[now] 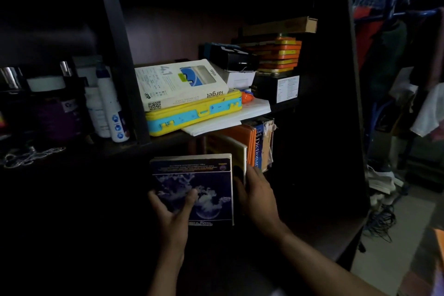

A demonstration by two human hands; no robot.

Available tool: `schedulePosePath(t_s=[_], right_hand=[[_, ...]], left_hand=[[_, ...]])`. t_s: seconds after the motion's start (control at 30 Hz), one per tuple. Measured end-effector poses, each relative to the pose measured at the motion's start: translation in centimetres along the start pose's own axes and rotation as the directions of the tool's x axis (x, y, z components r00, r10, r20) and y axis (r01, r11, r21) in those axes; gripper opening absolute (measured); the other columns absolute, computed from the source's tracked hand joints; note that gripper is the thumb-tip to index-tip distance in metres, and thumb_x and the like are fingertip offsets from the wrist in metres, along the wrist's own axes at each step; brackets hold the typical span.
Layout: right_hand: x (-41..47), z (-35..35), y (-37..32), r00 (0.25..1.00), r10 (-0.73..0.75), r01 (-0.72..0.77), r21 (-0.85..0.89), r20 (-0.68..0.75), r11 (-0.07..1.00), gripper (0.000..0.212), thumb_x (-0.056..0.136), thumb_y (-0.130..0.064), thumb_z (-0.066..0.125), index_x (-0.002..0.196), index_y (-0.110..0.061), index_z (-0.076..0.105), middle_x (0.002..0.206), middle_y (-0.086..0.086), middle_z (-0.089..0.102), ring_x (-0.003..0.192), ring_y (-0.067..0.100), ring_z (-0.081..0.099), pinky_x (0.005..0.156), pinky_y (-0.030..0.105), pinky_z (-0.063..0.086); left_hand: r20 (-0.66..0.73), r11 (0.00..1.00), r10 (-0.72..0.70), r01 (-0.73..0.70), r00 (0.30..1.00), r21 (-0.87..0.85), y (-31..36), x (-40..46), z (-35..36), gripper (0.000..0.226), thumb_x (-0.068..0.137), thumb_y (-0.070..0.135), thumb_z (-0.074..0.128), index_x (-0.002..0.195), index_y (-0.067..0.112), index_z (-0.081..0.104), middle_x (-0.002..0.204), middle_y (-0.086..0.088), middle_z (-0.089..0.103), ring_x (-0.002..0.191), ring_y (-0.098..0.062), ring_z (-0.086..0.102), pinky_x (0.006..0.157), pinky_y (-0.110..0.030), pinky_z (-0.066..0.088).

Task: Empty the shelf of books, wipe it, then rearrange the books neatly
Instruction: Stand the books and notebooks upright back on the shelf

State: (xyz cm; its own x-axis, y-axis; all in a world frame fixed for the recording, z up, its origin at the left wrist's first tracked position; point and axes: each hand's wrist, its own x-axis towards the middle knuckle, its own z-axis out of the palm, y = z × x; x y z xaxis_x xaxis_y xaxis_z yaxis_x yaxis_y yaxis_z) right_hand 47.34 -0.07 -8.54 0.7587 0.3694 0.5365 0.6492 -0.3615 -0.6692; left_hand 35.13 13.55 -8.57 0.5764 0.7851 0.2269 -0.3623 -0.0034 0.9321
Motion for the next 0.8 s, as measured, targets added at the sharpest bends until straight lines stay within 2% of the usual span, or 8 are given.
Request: schedulePosePath(t_s=[0.13, 0.2, 0.27, 0.37, 0.47, 0.6, 0.7, 0.8], right_hand=[[3.1, 1.4, 1.2, 0.998, 0.057, -0.059, -0.061, -0.036, 0.996, 0.019, 0.1, -0.035, 0.05, 0.119, -0.039, 0.048, 0.116, -0.013, 0.062, 0.102, 0.007, 0.063, 0.086, 0.041, 0.059], [4.0, 1.3, 1.7, 0.995, 0.075, -0.084, -0.12, -0.072, 0.989, 0.018, 0.1, -0.038, 0.052, 0.117, -0.037, 0.046, 0.109, -0.011, 0.064, 0.096, 0.011, 0.065, 0.08, 0.038, 0.059], [4.0, 1.0, 2.1, 0.993, 0.091, -0.098, -0.098, -0.08, 0.99, 0.024, 0.099, -0.038, 0.055, 0.121, -0.033, 0.046, 0.111, -0.007, 0.066, 0.096, 0.012, 0.066, 0.076, 0.032, 0.058], [2.3, 0.4, 2.6, 0.996, 0.086, -0.085, 0.036, -0.038, 0.996, 0.043, 0.095, -0.03, 0.064, 0.131, -0.034, 0.04, 0.128, -0.011, 0.058, 0.109, 0.007, 0.061, 0.085, 0.027, 0.056], [1.1, -0.1, 3.6, 0.996, 0.076, -0.073, 0.07, -0.042, 0.995, 0.042, 0.095, -0.024, 0.065, 0.124, -0.041, 0.04, 0.13, -0.015, 0.05, 0.114, 0.005, 0.056, 0.08, 0.016, 0.053], [1.3, -0.2, 4.2, 0.994, 0.109, -0.108, 0.107, -0.003, 0.988, 0.031, 0.098, -0.025, 0.06, 0.118, -0.042, 0.044, 0.139, -0.006, 0.055, 0.124, 0.011, 0.057, 0.088, 0.029, 0.059], [1.2, -0.3, 3.6, 0.996, 0.071, -0.075, 0.091, 0.046, 0.993, 0.03, 0.097, -0.02, 0.063, 0.112, -0.039, 0.045, 0.127, -0.014, 0.055, 0.115, 0.002, 0.054, 0.076, 0.01, 0.048], [0.8, -0.5, 3.0, 0.997, 0.07, -0.074, 0.104, 0.038, 0.992, 0.019, 0.097, -0.027, 0.061, 0.11, -0.035, 0.05, 0.119, -0.02, 0.054, 0.104, -0.004, 0.057, 0.076, 0.014, 0.054]], left_hand=[[-0.007, 1.0, 0.006, -0.005, 1.0, 0.03, -0.2, 0.2, 0.1, 0.078, 0.087, 0.019, 0.075, 0.143, 0.037, 0.024, 0.135, 0.005, 0.049, 0.099, 0.003, 0.057, 0.072, -0.019, 0.047], [-0.007, 0.999, -0.006, 0.006, 1.0, 0.038, -0.3, 0.3, 0.0, 0.082, 0.086, 0.021, 0.076, 0.146, 0.036, 0.022, 0.141, 0.001, 0.048, 0.1, 0.002, 0.058, 0.076, -0.022, 0.048], [-0.004, 0.999, -0.029, 0.029, 1.0, 0.028, -0.1, 0.1, 0.1, 0.096, 0.086, 0.022, 0.075, 0.157, 0.033, 0.011, 0.153, -0.003, 0.04, 0.115, -0.011, 0.055, 0.088, -0.03, 0.047], [0.014, 0.998, -0.056, 0.056, 0.998, 0.013, 0.2, -0.3, 0.4, 0.106, 0.089, 0.021, 0.073, 0.16, 0.034, -0.005, 0.16, 0.0, 0.03, 0.124, -0.01, 0.039, 0.099, -0.031, 0.036], [0.029, 0.998, -0.056, 0.055, 0.998, 0.03, 0.4, -0.5, 0.6, 0.103, 0.09, 0.02, 0.072, 0.16, 0.033, -0.002, 0.146, 0.008, 0.034, 0.12, -0.008, 0.039, 0.093, -0.028, 0.037], [0.007, 0.997, -0.043, 0.042, 0.999, 0.069, 0.2, -0.5, 0.5, 0.099, 0.089, 0.024, 0.073, 0.159, 0.034, 0.003, 0.134, 0.012, 0.036, 0.116, -0.008, 0.043, 0.085, -0.025, 0.04], [0.008, 0.995, -0.035, 0.034, 0.999, 0.092, 0.1, -0.5, 0.3, 0.098, 0.089, 0.026, 0.074, 0.159, 0.034, 0.005, 0.134, 0.009, 0.041, 0.118, -0.012, 0.047, 0.088, -0.028, 0.04], [0.008, 0.997, -0.038, 0.038, 0.999, 0.073, 0.3, -0.6, 0.4, 0.098, 0.09, 0.027, 0.073, 0.16, 0.033, 0.004, 0.131, 0.011, 0.038, 0.113, -0.008, 0.045, 0.083, -0.024, 0.039]])
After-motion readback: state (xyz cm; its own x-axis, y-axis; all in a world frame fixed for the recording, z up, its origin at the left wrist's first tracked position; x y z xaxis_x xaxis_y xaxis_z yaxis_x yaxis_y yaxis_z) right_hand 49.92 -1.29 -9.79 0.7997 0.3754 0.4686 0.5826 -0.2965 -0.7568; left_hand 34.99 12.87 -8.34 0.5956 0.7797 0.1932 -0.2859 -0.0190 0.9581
